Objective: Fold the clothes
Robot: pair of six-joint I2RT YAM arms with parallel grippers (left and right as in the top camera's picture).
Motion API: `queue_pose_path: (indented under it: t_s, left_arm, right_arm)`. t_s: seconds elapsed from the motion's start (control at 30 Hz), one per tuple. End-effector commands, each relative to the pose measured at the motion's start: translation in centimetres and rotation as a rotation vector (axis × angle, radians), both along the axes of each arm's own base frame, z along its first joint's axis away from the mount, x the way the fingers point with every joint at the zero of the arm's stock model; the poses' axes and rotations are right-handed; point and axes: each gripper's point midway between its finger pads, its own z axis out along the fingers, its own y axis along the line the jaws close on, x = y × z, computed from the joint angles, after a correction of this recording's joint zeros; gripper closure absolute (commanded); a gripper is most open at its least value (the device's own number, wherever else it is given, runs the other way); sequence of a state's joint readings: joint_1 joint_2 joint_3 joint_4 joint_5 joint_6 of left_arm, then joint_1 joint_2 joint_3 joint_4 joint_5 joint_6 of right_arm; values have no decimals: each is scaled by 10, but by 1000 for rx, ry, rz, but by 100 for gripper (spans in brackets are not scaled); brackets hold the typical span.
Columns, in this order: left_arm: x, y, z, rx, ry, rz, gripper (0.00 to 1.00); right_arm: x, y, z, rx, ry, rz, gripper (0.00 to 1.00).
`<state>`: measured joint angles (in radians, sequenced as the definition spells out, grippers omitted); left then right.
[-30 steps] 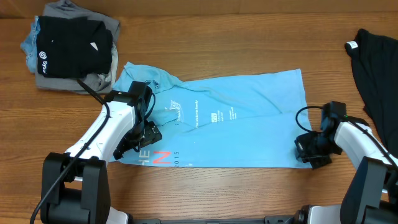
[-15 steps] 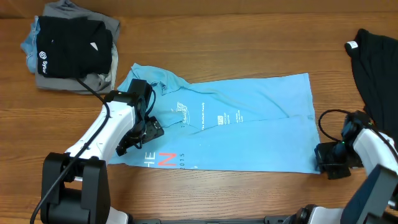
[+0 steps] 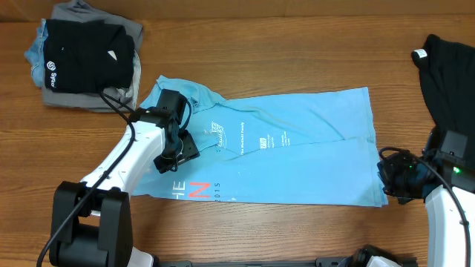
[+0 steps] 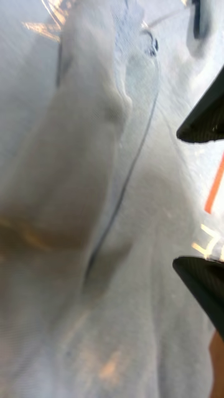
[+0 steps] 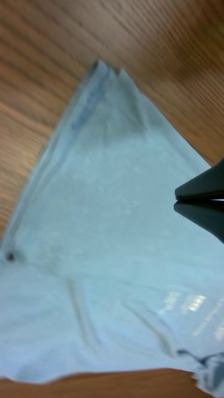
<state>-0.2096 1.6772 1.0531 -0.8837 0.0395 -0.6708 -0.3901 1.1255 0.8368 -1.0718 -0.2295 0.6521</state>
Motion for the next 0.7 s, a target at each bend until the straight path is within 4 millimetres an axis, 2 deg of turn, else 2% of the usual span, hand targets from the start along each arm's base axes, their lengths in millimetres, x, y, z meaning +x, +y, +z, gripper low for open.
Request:
queue_pose_path:
  t_s: [0.0,0.07,0.17,0.33,0.4,0.47,0.6,0.67]
  left_arm:
    - [3,-8,1,-41,-15,-19,42]
    - [8,-9,0,-45,-28,-19,48]
    - [15,-10,-3,-46,-50,-26,50]
    - [16,-10,-14,-41,-29,-22,75]
    - [15,-9,-20,-34,-14,-22,79]
    - [16,-9,-25,-33,-7,-22,88]
    - [20,-10,-32,-33,-10,-22,95]
    - [23,-10,-35,-33,-16,-21,96]
  right_arm:
    - [9,17,11,29,-51,87,96]
    - [9,22,10,30,-51,109,96]
    - [11,28,11,29,-54,139,96]
    - [11,34,11,30,-54,161,96]
    - [12,33,11,28,-57,161,96]
    - [12,33,11,27,-60,161,96]
    - [13,33,11,26,-61,161,96]
    - [13,33,11,25,-64,161,95]
